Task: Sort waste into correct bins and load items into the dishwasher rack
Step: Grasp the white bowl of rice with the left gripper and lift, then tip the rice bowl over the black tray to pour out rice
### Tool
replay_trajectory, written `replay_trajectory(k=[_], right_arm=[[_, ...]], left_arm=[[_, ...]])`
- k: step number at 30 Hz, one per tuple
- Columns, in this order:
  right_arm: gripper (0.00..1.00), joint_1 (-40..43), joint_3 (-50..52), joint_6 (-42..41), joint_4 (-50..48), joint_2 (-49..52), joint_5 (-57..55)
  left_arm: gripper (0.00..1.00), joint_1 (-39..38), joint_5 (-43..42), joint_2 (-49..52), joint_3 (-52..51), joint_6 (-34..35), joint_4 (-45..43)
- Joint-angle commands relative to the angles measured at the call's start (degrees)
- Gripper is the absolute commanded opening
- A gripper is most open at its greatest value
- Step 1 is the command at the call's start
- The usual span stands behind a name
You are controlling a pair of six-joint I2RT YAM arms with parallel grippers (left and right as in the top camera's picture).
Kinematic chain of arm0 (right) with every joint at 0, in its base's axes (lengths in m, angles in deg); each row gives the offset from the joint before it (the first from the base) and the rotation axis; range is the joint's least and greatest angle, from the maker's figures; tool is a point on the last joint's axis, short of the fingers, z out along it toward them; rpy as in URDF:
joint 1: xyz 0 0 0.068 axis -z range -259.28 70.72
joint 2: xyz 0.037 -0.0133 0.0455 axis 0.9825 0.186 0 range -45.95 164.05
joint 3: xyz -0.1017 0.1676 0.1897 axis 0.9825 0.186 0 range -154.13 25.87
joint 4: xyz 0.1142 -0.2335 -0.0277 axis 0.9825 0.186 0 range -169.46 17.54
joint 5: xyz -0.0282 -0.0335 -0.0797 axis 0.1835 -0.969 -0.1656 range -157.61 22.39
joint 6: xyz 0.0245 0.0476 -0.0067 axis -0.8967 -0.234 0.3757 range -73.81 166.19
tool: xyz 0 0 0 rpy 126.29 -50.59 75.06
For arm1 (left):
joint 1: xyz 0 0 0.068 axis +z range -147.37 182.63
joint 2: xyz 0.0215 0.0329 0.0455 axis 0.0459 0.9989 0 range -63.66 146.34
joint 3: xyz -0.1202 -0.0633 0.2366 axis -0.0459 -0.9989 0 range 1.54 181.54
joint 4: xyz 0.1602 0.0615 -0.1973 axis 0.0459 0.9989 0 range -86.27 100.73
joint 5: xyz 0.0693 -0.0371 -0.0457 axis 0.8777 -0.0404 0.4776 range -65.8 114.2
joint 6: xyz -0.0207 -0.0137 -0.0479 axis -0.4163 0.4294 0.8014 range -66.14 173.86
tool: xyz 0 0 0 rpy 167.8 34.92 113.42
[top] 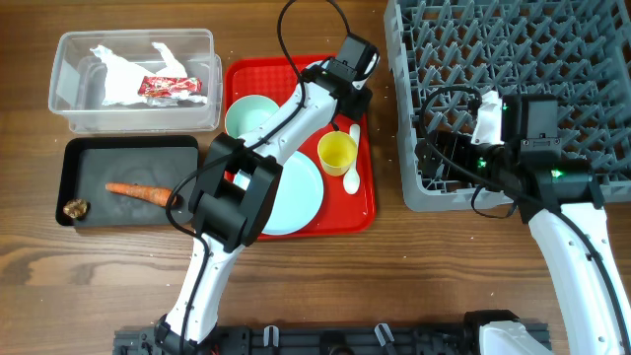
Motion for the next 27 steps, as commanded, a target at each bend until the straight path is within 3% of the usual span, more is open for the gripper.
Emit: replay_trajectory(k=[1,7,15,20,27], right_arm=[[1.0,0.2,-0.9,-0.63,0.09,0.42,-0.5],[1.0,0.24,-0.9,-0.66,0.13,0.42,-1.25],[1.0,0.17,-0.9,-0.66,0.17,0.42,-1.38],[1.0,0.13,-0.9,-0.66,0.17,0.42,-1.36],[1.0,0.13,-0.9,-0.48,0.02,0.42,-1.38]], left_arm=[[0.04,0.28,4.9,-3.96,2.38,4.46,0.59],[0.04,0.66,5.77,-12.94,2.38,9.53,4.61],[0.04,2.38,5.51,-21.73,2.38,19.96,20.65],[0.04,8.44,1.79,-29.27,2.36,27.85,35.5],[0.04,23.43,-4.85,-33.42,2.27,27.5,48.96]])
